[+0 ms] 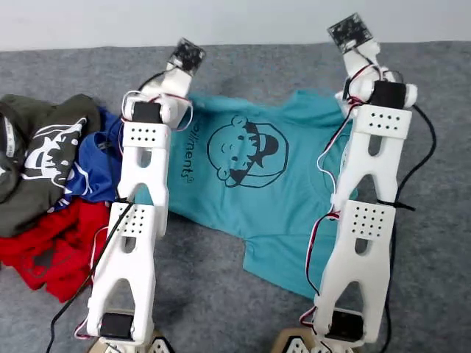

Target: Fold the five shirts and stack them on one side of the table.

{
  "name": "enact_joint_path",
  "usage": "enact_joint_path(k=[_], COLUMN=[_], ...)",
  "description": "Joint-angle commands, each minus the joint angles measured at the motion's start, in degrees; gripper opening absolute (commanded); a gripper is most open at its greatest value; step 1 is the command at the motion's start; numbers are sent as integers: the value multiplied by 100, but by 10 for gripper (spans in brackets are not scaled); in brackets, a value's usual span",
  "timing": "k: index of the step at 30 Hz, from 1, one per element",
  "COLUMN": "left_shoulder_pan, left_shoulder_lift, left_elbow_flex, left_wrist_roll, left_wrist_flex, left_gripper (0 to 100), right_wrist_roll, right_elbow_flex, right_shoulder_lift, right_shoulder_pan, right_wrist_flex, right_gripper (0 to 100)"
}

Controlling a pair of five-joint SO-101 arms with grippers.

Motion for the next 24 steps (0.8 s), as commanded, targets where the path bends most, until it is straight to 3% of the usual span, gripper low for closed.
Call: enact_joint_path(k=[1,8,12,24], left_shoulder_pan=[70,18,-220,-501], left_shoulder_lift=[-563,-976,-1099,-1266], left_elbow_flex=[-312,-312,-303,22], left_wrist_roll=[-352,-967,-993,-1081], left_wrist_flex=[932,2215,2259,2268], left_gripper=[2,2,2,2], right_wrist_roll=[53,44,44,44], right_elbow_flex=[-299,-176,352,4554], right_shoulder_lift=[-462,-998,-1446,-4101], right_shoulder_pan=[-101,-233,-338,-787], right_wrist_flex=[760,1138,1156,1138], right_gripper=[10,10,10,10])
